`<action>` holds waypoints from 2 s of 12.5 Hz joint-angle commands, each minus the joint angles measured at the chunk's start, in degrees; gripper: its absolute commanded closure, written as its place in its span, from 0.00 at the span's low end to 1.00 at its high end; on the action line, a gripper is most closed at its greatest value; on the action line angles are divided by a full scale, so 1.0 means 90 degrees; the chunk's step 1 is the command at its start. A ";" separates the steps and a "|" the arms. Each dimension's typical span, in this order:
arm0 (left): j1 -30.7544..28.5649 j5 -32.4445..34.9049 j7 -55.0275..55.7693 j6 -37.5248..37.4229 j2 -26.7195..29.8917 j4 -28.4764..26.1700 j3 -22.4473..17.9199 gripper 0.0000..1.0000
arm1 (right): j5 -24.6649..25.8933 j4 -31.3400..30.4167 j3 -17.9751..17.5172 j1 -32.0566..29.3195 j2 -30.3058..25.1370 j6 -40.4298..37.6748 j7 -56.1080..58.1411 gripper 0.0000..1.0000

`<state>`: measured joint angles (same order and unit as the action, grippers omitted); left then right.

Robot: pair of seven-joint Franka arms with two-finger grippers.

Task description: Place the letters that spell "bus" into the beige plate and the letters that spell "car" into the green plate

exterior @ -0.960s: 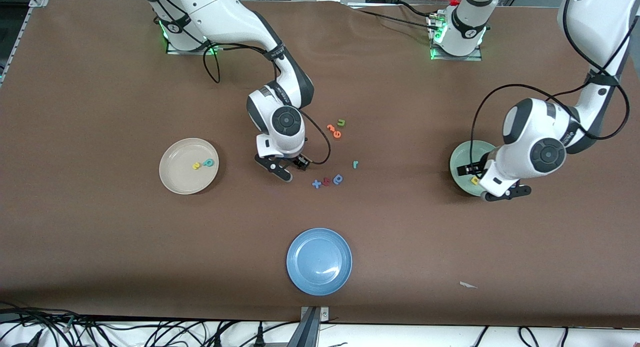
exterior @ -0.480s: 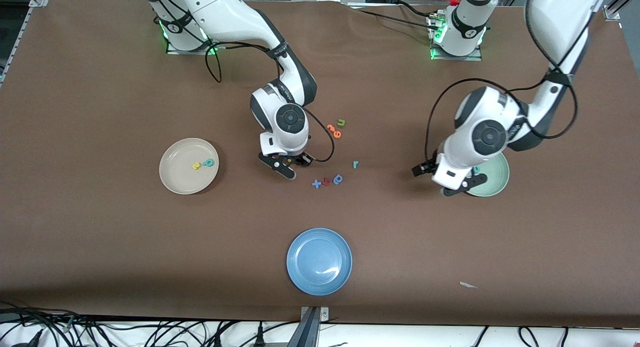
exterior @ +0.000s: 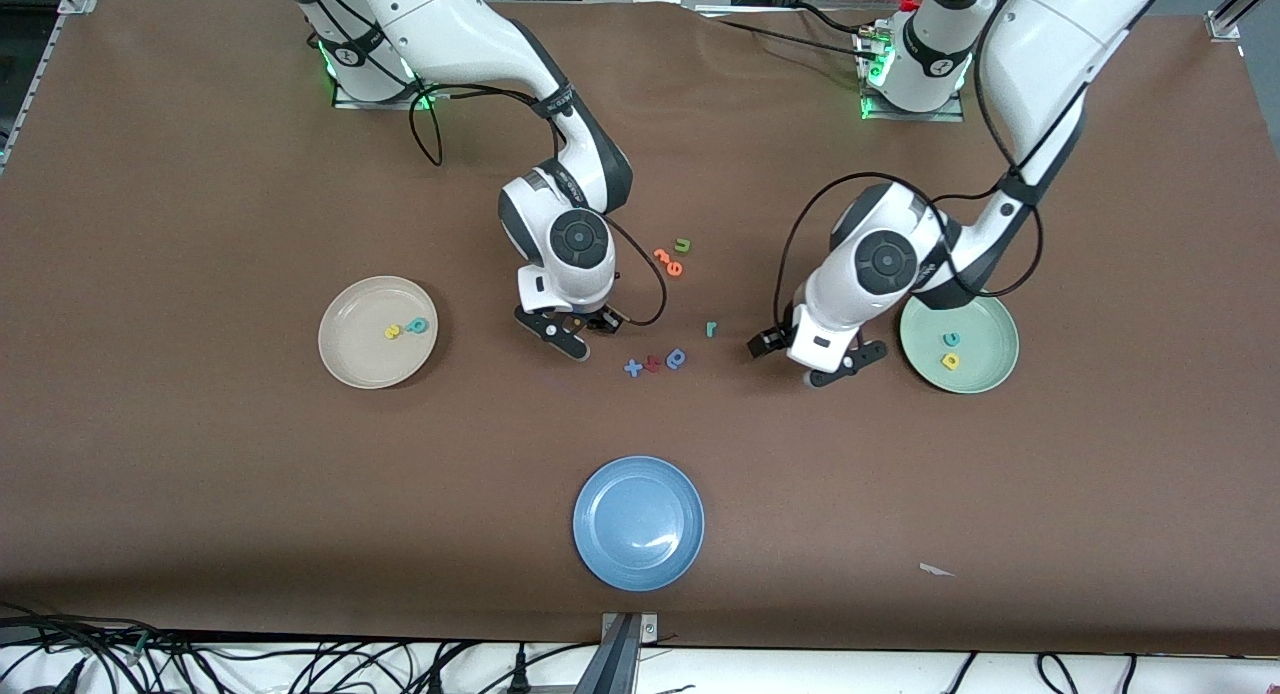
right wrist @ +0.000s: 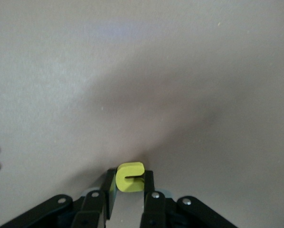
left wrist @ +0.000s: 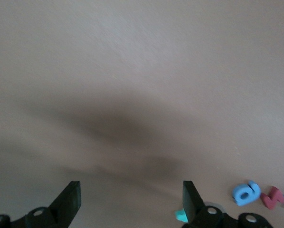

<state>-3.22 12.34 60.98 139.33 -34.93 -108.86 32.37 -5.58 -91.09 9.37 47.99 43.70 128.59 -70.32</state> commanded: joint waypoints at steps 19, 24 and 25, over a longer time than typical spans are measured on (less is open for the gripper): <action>0.2331 -0.0004 0.0920 0.0115 -0.0669 0.0650 -0.1350 0.50 | -0.0093 -0.1550 0.2826 -0.0410 -0.1124 -0.1942 0.5011 0.01; 0.2321 -0.0004 0.0930 0.0085 -0.0669 0.0660 -0.1360 0.86 | -0.0102 -0.0409 0.2787 -0.0391 -0.1515 -0.3192 0.5089 0.00; 0.2321 -0.0004 0.0930 0.0076 -0.0669 0.0660 -0.1360 0.92 | -0.0102 -0.0164 0.2777 -0.0391 -0.1526 -0.3359 0.5108 0.00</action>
<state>16.77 12.35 68.74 140.18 -40.07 -103.78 20.98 -5.75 -96.20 34.63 44.63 31.33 102.15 -24.88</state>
